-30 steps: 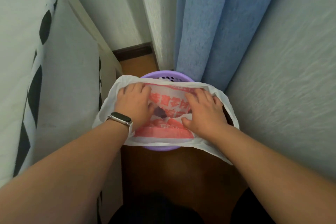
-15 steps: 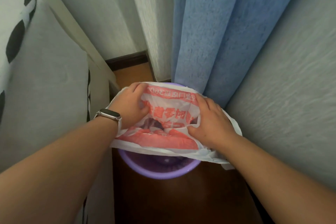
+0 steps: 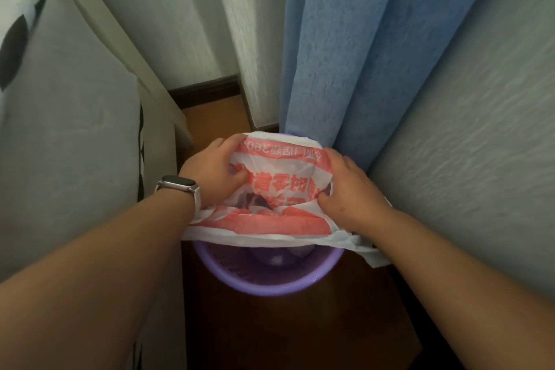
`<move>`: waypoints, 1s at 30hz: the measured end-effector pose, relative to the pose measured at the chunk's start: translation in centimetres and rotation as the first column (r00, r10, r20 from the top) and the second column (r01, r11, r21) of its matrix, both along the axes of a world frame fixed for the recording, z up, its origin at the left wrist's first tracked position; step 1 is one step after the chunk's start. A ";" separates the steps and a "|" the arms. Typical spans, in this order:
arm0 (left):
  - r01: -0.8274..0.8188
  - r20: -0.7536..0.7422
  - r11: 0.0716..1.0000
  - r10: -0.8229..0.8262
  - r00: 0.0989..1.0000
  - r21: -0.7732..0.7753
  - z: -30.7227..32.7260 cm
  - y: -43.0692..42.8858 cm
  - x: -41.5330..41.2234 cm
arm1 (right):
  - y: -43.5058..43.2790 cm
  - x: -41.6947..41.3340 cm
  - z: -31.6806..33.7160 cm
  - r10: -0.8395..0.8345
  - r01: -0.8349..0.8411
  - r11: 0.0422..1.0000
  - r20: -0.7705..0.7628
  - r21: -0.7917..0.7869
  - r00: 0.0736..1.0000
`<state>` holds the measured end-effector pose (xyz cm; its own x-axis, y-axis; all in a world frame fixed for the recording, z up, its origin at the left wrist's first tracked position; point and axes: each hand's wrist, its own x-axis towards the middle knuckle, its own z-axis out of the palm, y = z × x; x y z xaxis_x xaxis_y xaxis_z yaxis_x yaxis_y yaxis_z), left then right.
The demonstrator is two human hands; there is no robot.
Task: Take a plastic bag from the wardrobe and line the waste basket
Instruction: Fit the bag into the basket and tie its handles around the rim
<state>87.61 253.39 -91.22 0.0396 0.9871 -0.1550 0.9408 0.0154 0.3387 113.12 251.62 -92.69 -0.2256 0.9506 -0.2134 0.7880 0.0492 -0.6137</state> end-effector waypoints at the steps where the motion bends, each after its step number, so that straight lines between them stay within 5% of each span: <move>1: -0.003 -0.018 1.000 0.003 1.000 -0.010 0.4 -0.3 0.4 | -0.1 0.3 0.3 0.008 -0.008 1.000 0.013 -0.003 1.000; 6: 0.151 -0.283 0.981 -0.112 0.953 0.119 2.3 -0.5 1.7 | -0.6 0.5 1.9 0.056 -0.081 0.986 0.163 0.148 0.985; 10: 0.236 -0.187 0.965 -0.213 0.959 0.112 2.0 -0.4 2.2 | -1.0 -1.1 2.7 0.142 -0.189 0.943 0.184 0.272 0.973; 14: 0.245 -0.048 0.965 -0.242 0.969 0.095 1.0 -0.7 2.5 | -0.9 -1.9 1.7 0.232 -0.284 0.934 0.238 0.215 0.943; 22: 0.189 -0.004 0.981 -0.189 0.982 0.053 0.0 0.7 2.5 | 0.9 -1.5 0.3 0.185 -0.221 0.961 0.206 0.167 0.961; 30: 0.201 -0.128 0.979 -0.196 0.972 0.029 -0.3 0.5 2.5 | 1.4 -1.5 -0.2 0.157 -0.192 0.970 0.222 0.147 0.962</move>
<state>90.14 253.91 -91.52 0.2181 0.9672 -0.1304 0.9584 -0.1871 0.2157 111.58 252.98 -92.84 -0.3588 0.9262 -0.1159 0.8668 0.2846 -0.4094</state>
